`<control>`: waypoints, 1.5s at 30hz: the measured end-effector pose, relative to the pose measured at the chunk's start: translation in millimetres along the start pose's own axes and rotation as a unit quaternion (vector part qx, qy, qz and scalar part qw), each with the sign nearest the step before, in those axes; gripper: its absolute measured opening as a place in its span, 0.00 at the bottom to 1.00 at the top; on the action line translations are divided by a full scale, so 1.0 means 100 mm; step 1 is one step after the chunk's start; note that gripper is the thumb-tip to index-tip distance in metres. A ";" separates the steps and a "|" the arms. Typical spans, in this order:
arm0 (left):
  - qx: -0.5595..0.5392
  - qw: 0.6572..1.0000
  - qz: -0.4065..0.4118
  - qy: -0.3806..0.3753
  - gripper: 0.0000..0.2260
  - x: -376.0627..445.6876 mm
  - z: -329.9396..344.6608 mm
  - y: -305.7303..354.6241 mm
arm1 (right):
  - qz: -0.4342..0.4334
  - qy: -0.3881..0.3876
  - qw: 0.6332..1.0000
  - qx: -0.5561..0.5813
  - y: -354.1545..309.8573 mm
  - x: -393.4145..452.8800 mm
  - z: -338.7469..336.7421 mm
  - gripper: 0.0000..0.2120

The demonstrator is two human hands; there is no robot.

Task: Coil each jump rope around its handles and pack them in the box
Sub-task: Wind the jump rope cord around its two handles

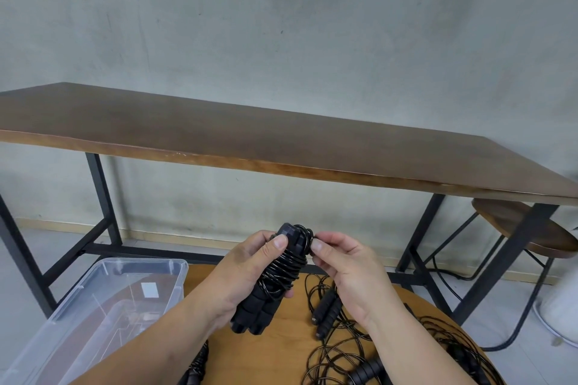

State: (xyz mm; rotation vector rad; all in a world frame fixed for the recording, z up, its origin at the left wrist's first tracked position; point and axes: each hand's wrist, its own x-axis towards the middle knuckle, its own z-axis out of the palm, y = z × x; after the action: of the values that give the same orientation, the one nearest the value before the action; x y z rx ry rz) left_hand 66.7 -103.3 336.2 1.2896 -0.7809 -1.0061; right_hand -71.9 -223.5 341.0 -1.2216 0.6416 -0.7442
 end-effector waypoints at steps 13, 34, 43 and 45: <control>0.021 0.999 0.013 0.024 0.21 -0.02 0.02 0.01 | -0.105 0.031 0.979 -0.171 -0.01 -0.10 0.05 0.05; -0.048 0.998 -0.025 0.029 0.23 -0.03 0.06 -0.07 | -0.072 0.030 0.993 -0.089 0.04 -0.13 0.03 0.09; -0.126 0.990 -0.062 -0.008 0.27 -0.02 0.09 -0.08 | -0.047 0.050 0.997 -0.019 0.05 -0.06 0.03 0.14; -0.126 0.990 -0.062 -0.011 0.27 -0.01 0.09 -0.09 | -0.045 0.060 0.997 -0.008 0.04 -0.06 0.04 0.14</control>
State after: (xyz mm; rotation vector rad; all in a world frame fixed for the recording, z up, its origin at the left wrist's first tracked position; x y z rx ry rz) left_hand 56.5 -106.1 329.0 1.1197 -0.5751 -1.1803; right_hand -71.3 -215.5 338.1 -1.2344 0.6952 -0.8943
